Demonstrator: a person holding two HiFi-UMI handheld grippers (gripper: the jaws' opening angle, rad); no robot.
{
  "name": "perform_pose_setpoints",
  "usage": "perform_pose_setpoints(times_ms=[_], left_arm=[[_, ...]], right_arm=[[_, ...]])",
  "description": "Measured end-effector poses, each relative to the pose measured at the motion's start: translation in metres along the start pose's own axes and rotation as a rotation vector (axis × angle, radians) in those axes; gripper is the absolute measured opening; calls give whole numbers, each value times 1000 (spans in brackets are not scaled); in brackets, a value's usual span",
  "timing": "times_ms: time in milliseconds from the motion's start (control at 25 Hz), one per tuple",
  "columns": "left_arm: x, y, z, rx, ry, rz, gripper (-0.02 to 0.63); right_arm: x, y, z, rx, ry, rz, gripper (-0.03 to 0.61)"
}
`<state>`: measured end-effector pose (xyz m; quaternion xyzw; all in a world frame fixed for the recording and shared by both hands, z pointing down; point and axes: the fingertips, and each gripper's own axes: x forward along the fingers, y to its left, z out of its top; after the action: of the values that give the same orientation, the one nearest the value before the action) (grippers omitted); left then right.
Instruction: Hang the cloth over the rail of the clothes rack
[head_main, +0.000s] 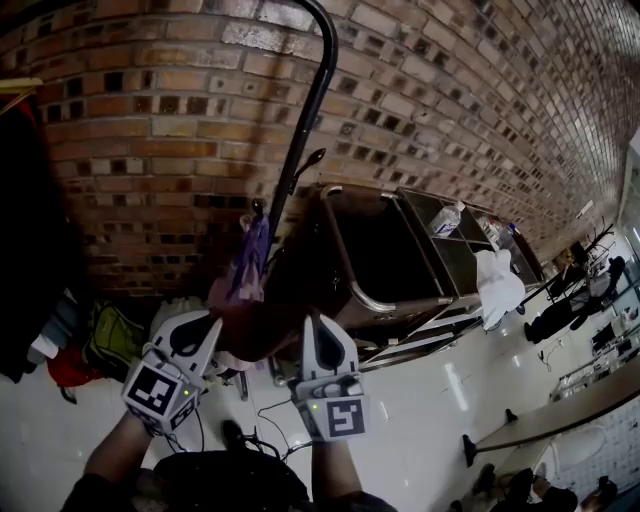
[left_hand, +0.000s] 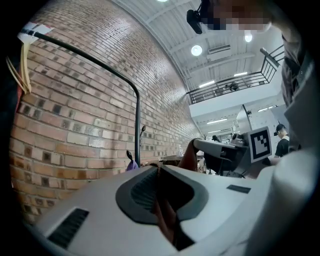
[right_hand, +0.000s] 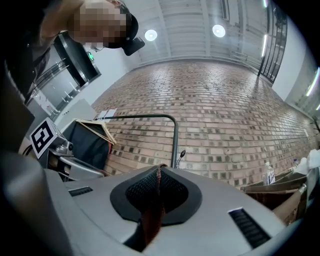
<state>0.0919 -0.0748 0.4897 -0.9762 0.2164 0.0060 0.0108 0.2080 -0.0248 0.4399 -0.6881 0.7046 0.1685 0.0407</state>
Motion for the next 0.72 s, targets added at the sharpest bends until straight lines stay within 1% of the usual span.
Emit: perform_pose_setpoints(times_ms=[160, 280, 360, 440, 560, 640, 720], left_arm=[[42, -10, 22, -5, -36, -45, 20], [71, -17, 43, -57, -81, -81, 20], [92, -21, 54, -65, -102, -89, 20], [112, -25, 62, -33, -111, -72, 20], [142, -24, 81, 10, -131, -33, 20], [162, -18, 91, 45, -120, 1, 20], [181, -11, 98, 59, -104, 24, 20]], right_arm=[[15, -40, 4, 24, -3, -7, 20], [28, -64, 13, 19, -34, 11, 20], [38, -75, 18, 22, -56, 38, 20], [47, -82, 21, 19, -66, 70, 20], [64, -95, 24, -25, -69, 94, 20], [78, -108, 25, -46, -60, 96, 20], [93, -122, 27, -42, -50, 100, 20]])
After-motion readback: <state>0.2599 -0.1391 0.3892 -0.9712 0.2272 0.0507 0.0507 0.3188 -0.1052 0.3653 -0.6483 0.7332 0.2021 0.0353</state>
